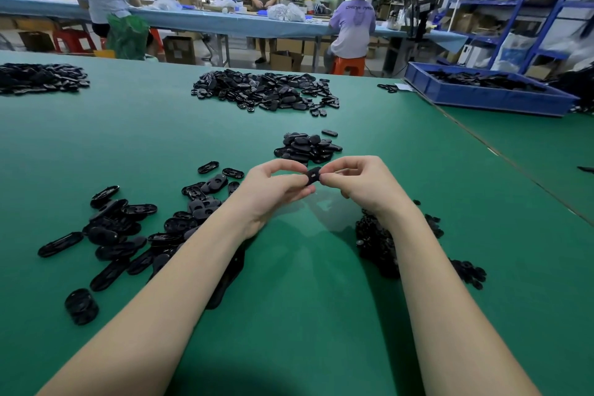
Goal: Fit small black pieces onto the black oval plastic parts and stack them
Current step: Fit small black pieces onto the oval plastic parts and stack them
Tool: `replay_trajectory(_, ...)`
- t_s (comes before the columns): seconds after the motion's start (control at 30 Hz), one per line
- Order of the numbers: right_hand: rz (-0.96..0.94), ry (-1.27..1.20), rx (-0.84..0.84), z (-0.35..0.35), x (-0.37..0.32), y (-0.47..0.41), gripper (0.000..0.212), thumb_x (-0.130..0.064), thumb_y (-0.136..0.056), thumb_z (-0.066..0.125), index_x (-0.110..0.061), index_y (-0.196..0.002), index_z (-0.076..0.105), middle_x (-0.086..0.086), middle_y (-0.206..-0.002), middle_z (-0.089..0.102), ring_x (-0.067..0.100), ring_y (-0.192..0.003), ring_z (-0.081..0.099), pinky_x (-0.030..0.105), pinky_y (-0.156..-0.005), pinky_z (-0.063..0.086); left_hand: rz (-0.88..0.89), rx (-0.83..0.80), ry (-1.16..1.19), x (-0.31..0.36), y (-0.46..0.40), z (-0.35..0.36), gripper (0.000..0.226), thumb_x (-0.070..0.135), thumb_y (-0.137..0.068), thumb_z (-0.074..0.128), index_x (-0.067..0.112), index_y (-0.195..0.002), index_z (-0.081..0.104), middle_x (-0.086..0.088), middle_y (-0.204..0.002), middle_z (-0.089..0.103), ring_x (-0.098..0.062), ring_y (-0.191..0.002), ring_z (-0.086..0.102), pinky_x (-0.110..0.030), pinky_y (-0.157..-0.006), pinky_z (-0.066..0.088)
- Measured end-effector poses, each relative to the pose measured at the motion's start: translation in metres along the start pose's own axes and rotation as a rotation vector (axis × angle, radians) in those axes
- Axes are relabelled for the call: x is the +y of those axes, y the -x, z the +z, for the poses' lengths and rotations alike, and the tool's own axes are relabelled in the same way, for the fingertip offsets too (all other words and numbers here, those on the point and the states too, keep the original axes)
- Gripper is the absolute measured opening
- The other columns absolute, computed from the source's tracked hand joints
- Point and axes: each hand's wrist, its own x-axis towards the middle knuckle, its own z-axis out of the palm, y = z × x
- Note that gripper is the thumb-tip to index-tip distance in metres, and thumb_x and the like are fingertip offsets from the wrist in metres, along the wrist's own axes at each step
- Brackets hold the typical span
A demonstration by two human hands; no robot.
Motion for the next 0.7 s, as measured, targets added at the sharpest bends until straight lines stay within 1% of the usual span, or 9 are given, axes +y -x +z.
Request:
replay_trajectory(0.03, -0.003, -0.003, 0.011, -0.0004, -0.0002, 0.0, 0.007, -0.017, -0.086, 0.078, -0.022, -0.081, 0.078, -0.013, -0.06, 0.062, -0.004, -0.045, 0.048, 0.008, -0.048, 0.036, -0.002, -0.005, -0.001, 0.0003, 0.0001, -0.0003, 0.016, -0.009, -0.091, 0.063, 0.003, -0.101, 0.066, -0.018, -0.094, 0.076, -0.024, -0.084, 0.076, -0.021, -0.08, 0.06)
replay_trajectory(0.1, -0.011, -0.004, 0.03, -0.001, -0.0009, -0.0003, 0.007, -0.018, -0.085, 0.079, -0.022, -0.08, 0.078, -0.009, -0.062, 0.06, -0.003, -0.045, 0.046, 0.009, -0.048, 0.036, -0.003, -0.012, -0.01, 0.0007, 0.0008, -0.0004, 0.018, -0.011, -0.09, 0.062, 0.003, -0.1, 0.066, -0.018, -0.093, 0.076, -0.022, -0.084, 0.076, -0.018, -0.077, 0.059)
replay_trajectory(0.17, -0.012, 0.004, 0.037, -0.001, -0.0021, -0.0007, 0.007, -0.021, -0.085, 0.08, -0.023, -0.079, 0.078, -0.01, -0.062, 0.06, -0.003, -0.045, 0.046, 0.012, -0.051, 0.036, -0.002, -0.023, -0.011, 0.0004, 0.0013, -0.0001, 0.017, -0.01, -0.09, 0.063, 0.003, -0.1, 0.067, -0.019, -0.095, 0.076, -0.022, -0.085, 0.076, -0.017, -0.076, 0.058)
replay_trajectory(0.3, 0.004, 0.007, 0.044, -0.0006, -0.0033, -0.0016, 0.006, -0.023, -0.083, 0.081, -0.023, -0.078, 0.078, -0.012, -0.062, 0.063, -0.003, -0.044, 0.047, 0.019, -0.056, 0.036, 0.001, -0.039, -0.002, 0.0004, 0.0024, 0.0, 0.016, -0.009, -0.09, 0.065, 0.004, -0.1, 0.069, -0.021, -0.098, 0.076, -0.023, -0.087, 0.076, -0.018, -0.078, 0.058)
replay_trajectory(0.47, 0.015, 0.005, 0.025, -0.0013, -0.0024, -0.0011, 0.004, -0.025, -0.083, 0.082, -0.024, -0.08, 0.08, -0.016, -0.059, 0.066, -0.007, -0.047, 0.051, 0.018, -0.058, 0.038, 0.003, -0.045, 0.004, 0.0012, 0.003, 0.0, 0.016, -0.008, -0.09, 0.065, 0.003, -0.1, 0.069, -0.022, -0.1, 0.075, -0.023, -0.087, 0.076, -0.018, -0.076, 0.058)
replay_trajectory(0.6, 0.029, 0.013, 0.018, -0.0011, -0.0038, 0.0001, 0.004, -0.026, -0.082, 0.083, -0.025, -0.08, 0.08, -0.018, -0.057, 0.065, -0.007, -0.045, 0.05, 0.019, -0.058, 0.037, 0.008, -0.043, -0.014, 0.0003, 0.0032, -0.0004, 0.015, -0.008, -0.089, 0.066, 0.002, -0.101, 0.069, -0.023, -0.101, 0.075, -0.025, -0.089, 0.076, -0.019, -0.078, 0.058)
replay_trajectory(0.7, 0.059, 0.041, 0.03, -0.0004, -0.0053, -0.0003, 0.005, -0.027, -0.08, 0.084, -0.026, -0.081, 0.079, -0.014, -0.057, 0.06, -0.001, -0.043, 0.045, 0.019, -0.054, 0.035, 0.013, -0.041, -0.04, 0.0001, 0.0024, -0.0004, 0.015, -0.007, -0.089, 0.067, 0.002, -0.1, 0.069, -0.023, -0.102, 0.075, -0.025, -0.089, 0.076, -0.02, -0.08, 0.059)
